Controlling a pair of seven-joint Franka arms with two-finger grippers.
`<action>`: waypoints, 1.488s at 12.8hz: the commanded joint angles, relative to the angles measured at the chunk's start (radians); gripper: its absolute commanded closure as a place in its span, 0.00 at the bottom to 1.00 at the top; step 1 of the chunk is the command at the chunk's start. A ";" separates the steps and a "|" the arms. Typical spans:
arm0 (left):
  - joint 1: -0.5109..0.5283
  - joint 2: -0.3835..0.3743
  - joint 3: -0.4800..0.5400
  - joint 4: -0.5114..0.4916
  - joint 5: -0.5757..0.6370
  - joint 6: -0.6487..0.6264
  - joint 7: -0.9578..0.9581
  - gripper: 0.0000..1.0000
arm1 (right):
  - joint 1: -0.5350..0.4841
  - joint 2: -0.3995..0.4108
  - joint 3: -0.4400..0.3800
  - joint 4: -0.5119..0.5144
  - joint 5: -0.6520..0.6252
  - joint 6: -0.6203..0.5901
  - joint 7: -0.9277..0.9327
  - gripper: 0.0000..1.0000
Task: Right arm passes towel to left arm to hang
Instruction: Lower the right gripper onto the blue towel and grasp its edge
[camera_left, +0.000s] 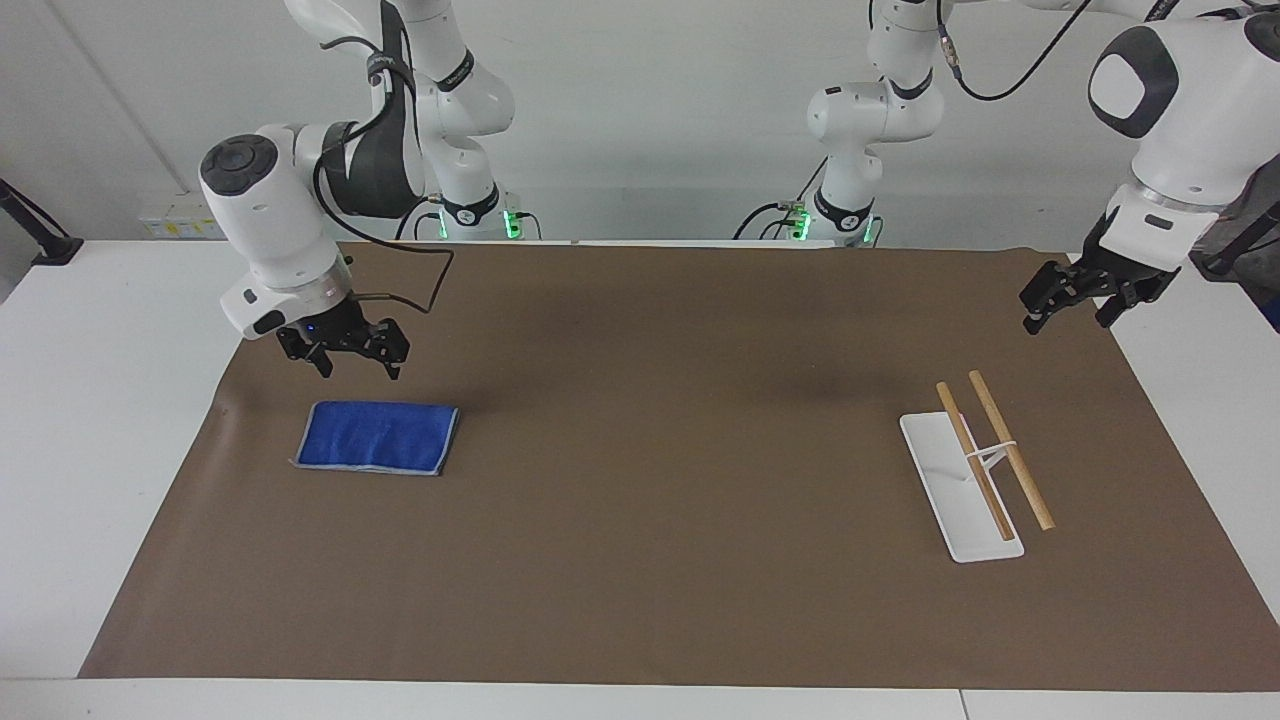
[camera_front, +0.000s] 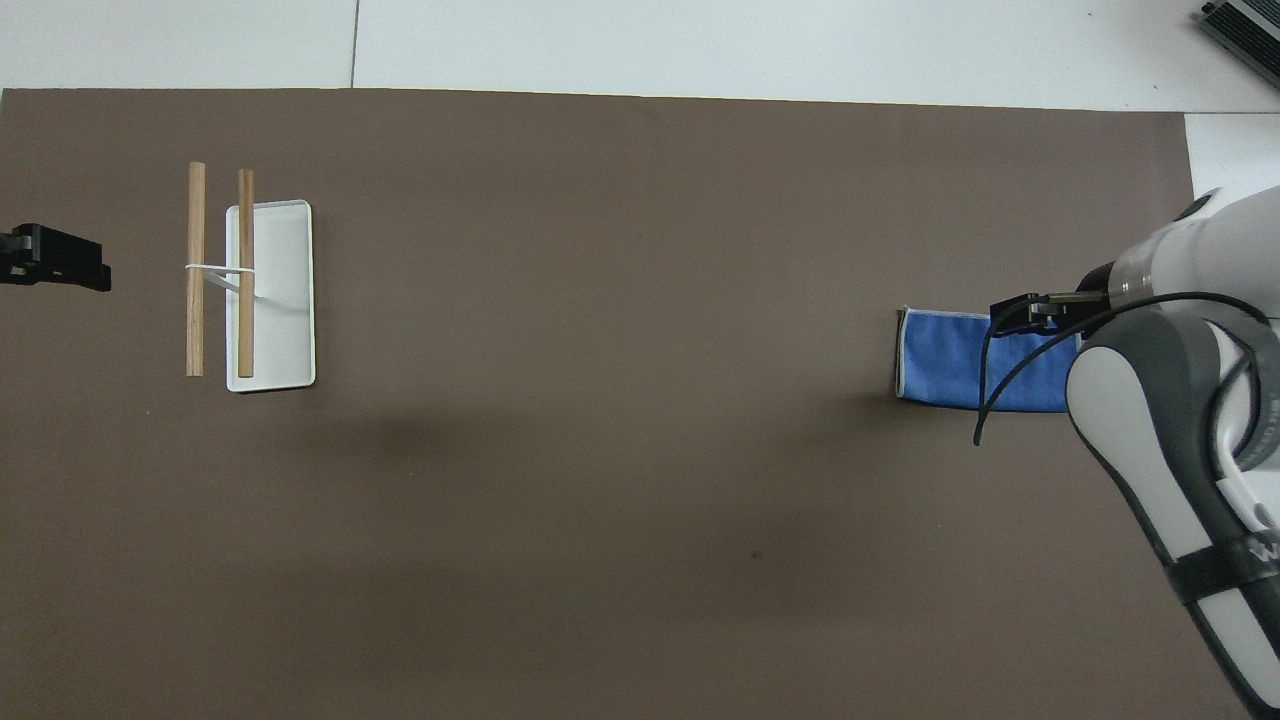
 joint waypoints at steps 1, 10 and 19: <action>0.005 -0.014 -0.002 -0.011 -0.006 -0.009 0.000 0.00 | -0.039 0.017 0.001 -0.096 0.019 0.117 -0.049 0.00; 0.005 -0.014 -0.002 -0.011 -0.006 -0.009 0.000 0.00 | -0.085 0.118 0.001 -0.228 0.019 0.398 -0.075 0.00; 0.005 -0.014 -0.002 -0.011 -0.006 -0.009 0.000 0.00 | -0.077 0.176 0.002 -0.230 0.020 0.455 -0.073 0.00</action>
